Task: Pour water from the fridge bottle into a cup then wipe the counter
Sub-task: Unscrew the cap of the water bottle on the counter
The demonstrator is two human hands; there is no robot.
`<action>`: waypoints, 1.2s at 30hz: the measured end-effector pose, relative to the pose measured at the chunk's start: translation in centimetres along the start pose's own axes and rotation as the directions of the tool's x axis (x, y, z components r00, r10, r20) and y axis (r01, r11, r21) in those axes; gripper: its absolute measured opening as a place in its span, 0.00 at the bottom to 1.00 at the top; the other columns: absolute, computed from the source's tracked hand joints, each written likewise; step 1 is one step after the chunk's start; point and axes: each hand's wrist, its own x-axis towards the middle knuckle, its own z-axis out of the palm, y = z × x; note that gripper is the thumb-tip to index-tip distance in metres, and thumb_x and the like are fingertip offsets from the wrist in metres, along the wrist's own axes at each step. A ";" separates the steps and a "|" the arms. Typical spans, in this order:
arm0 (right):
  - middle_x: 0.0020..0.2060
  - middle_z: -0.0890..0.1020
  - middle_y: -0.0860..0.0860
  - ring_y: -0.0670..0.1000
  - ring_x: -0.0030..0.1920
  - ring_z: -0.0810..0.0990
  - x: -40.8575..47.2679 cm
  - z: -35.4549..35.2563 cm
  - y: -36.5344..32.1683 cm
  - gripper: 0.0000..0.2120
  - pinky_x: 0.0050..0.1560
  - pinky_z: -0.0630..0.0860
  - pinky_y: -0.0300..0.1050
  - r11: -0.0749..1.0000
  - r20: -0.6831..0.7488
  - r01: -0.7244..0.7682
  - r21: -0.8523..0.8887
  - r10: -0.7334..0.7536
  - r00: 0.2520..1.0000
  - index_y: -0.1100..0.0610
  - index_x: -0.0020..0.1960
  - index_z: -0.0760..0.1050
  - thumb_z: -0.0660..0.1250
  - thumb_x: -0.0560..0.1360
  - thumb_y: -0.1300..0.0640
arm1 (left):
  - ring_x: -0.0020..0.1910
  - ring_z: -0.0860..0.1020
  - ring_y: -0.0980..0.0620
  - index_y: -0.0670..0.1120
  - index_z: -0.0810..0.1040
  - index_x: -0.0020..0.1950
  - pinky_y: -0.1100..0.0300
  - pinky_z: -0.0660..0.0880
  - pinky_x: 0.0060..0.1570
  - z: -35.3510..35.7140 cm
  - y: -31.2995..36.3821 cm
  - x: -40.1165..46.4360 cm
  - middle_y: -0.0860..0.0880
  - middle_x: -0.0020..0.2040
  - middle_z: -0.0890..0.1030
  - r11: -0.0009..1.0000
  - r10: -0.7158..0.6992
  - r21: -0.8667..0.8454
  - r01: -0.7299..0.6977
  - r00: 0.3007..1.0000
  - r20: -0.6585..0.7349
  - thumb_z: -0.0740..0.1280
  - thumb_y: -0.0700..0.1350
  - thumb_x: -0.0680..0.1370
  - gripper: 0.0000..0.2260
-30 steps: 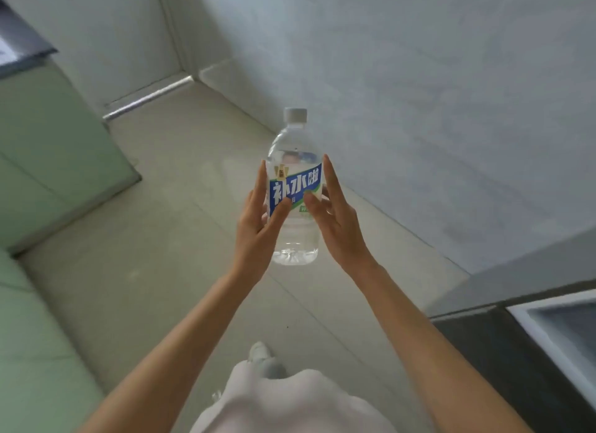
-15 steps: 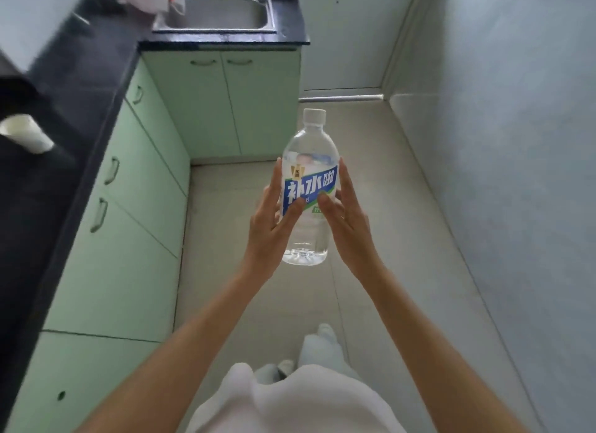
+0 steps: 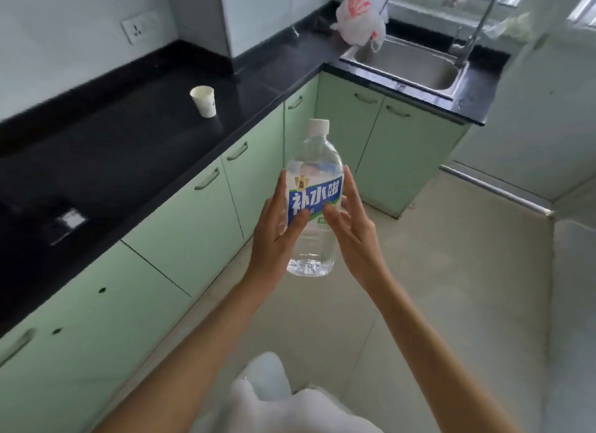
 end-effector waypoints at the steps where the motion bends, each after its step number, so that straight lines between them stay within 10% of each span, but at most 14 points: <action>1: 0.66 0.75 0.46 0.48 0.62 0.78 1.0 0.2 0.2 0.30 0.64 0.73 0.57 1.000 0.047 0.003 0.001 -0.003 0.999 0.32 0.73 0.52 0.62 0.76 0.41 | 0.64 0.74 0.59 0.64 0.55 0.76 0.66 0.73 0.59 -0.2 -0.1 0.4 0.52 0.68 0.73 1.000 -0.012 -0.006 0.012 0.999 -0.038 0.64 0.53 0.79 0.29; 19: 0.63 0.76 0.37 0.44 0.62 0.77 21.5 10.4 2.8 0.28 0.61 0.75 0.43 0.998 0.414 0.007 0.070 -0.035 0.909 0.31 0.71 0.53 0.61 0.78 0.47 | 0.67 0.73 0.53 0.66 0.60 0.73 0.55 0.72 0.64 -9.4 -5.3 15.9 0.51 0.70 0.72 0.994 -0.076 -0.099 0.041 0.920 -0.383 0.66 0.50 0.78 0.28; 36: 0.67 0.74 0.44 0.49 0.66 0.74 43.1 19.2 6.6 0.32 0.67 0.69 0.58 0.998 0.697 -0.007 0.068 -0.042 0.716 0.35 0.75 0.50 0.63 0.78 0.48 | 0.64 0.76 0.55 0.63 0.61 0.73 0.63 0.75 0.57 -16.7 -9.7 33.0 0.47 0.69 0.73 0.987 -0.145 -0.142 0.076 0.803 -0.577 0.69 0.43 0.76 0.31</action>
